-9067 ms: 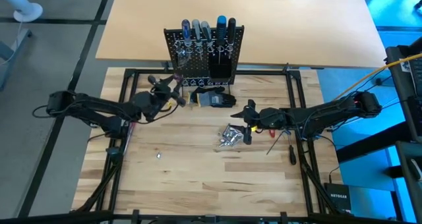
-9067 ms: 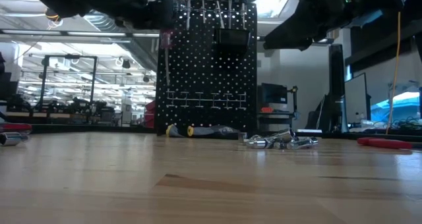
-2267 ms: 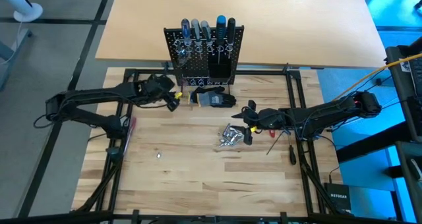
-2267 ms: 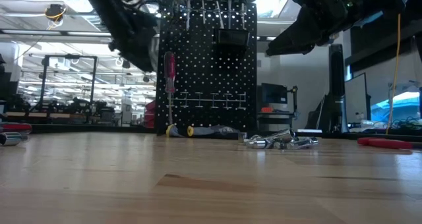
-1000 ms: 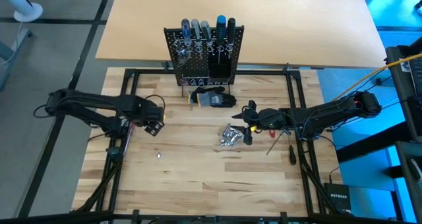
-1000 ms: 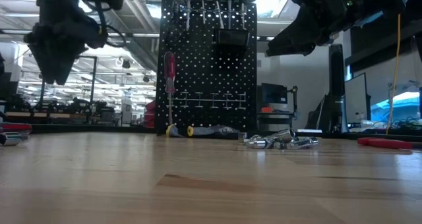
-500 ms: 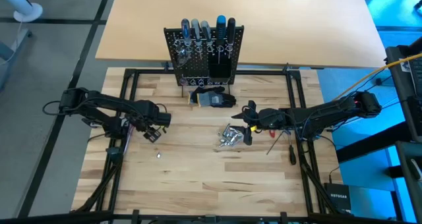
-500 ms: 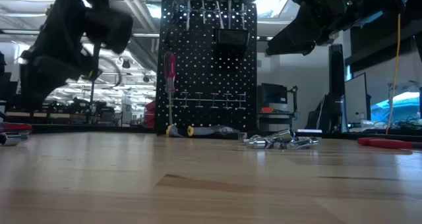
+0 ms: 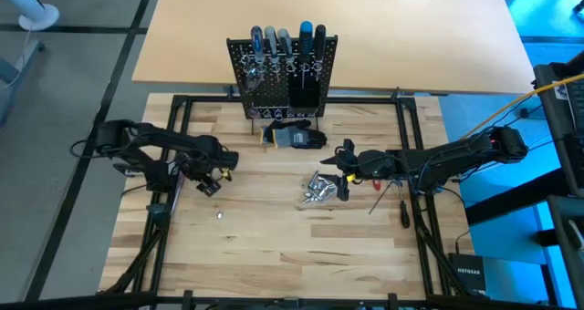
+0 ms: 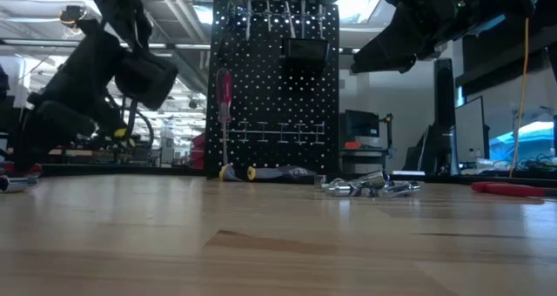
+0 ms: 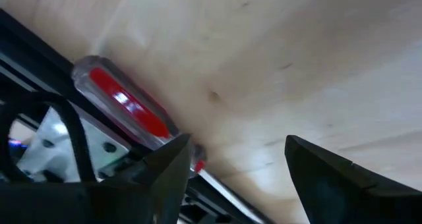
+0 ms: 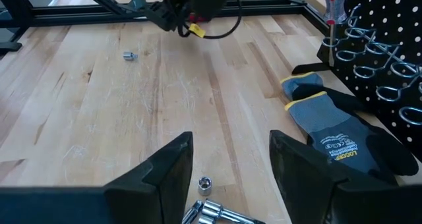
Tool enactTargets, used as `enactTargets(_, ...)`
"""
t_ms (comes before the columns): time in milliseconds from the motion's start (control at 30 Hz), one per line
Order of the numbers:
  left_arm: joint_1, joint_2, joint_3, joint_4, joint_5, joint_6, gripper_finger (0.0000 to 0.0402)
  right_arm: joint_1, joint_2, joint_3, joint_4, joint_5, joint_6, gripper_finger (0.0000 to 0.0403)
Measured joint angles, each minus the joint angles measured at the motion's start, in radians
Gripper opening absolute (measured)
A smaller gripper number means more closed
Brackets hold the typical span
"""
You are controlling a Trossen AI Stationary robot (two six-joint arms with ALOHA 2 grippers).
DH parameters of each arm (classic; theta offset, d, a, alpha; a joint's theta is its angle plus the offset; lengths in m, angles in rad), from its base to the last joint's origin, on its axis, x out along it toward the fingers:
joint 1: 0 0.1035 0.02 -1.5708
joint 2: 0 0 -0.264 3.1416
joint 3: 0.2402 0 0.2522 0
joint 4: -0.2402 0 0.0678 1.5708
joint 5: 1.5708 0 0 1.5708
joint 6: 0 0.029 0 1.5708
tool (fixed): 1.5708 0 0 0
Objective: Hang tools onto peg board
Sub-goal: Hang the red screwdriver on the pegboard
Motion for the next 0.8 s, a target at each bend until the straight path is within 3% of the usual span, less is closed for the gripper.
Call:
enactTargets(200, 0.002, 0.111, 0.0, -0.007, -0.002, 0.087, 0.0235, 0.0, 0.0, 0.0, 0.0, 0.0, 0.0, 0.0198)
enactTargets(500, 0.001, 0.244, 0.004, -0.045, 0.006, 0.368, 0.0235, 0.0, 0.0, 0.0, -0.001, 0.0, 0.0, 0.0198)
enactTargets(800, -0.017, 0.272, 0.058, -0.122, 0.03, 0.398, 0.0235, 0.0, 0.0, 0.0, -0.002, 0.0, 0.0, 0.0198)
